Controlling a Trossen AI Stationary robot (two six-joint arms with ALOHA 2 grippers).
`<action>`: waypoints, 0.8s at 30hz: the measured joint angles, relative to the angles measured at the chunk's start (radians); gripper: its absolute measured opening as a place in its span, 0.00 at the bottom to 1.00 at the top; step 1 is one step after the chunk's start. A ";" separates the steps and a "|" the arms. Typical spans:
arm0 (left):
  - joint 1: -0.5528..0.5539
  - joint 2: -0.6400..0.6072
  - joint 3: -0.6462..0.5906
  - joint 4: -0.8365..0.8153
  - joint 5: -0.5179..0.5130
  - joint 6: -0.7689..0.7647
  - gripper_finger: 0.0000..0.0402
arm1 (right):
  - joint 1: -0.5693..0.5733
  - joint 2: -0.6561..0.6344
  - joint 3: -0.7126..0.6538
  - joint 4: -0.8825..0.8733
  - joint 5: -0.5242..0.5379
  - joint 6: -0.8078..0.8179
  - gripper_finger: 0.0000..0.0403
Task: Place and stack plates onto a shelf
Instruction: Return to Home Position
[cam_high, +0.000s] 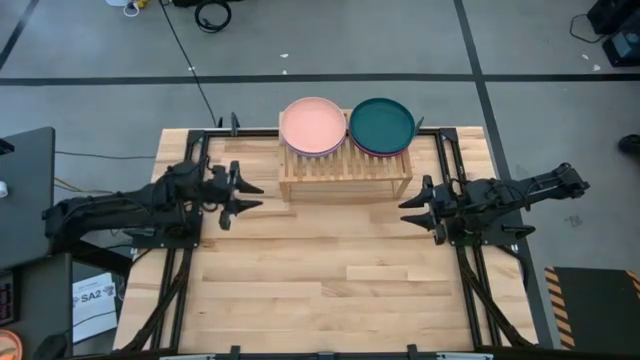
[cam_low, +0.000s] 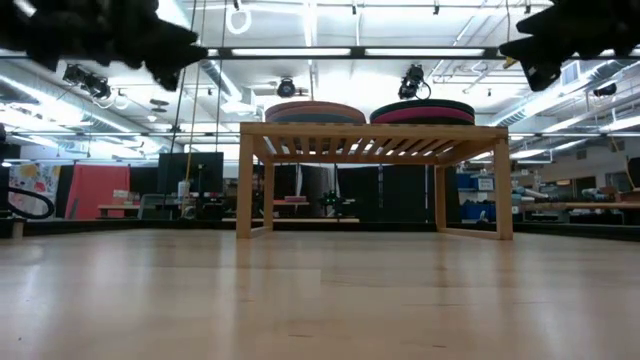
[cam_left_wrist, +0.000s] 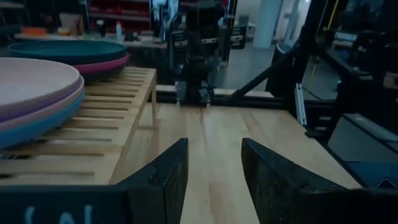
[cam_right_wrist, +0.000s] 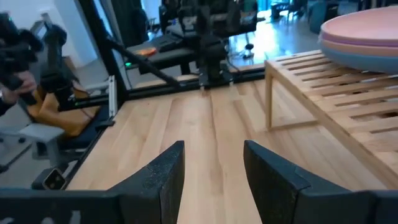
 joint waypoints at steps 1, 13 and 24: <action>-0.002 -0.025 -0.031 0.022 0.000 -0.001 0.39 | 0.000 -0.014 -0.011 0.007 0.010 -0.004 0.42; -0.002 -0.216 -0.302 0.225 0.000 -0.024 0.39 | 0.000 -0.204 -0.114 0.014 0.014 -0.066 0.42; -0.002 -0.244 -0.344 0.245 0.029 -0.011 0.39 | 0.000 -0.341 -0.199 0.021 0.022 -0.122 0.42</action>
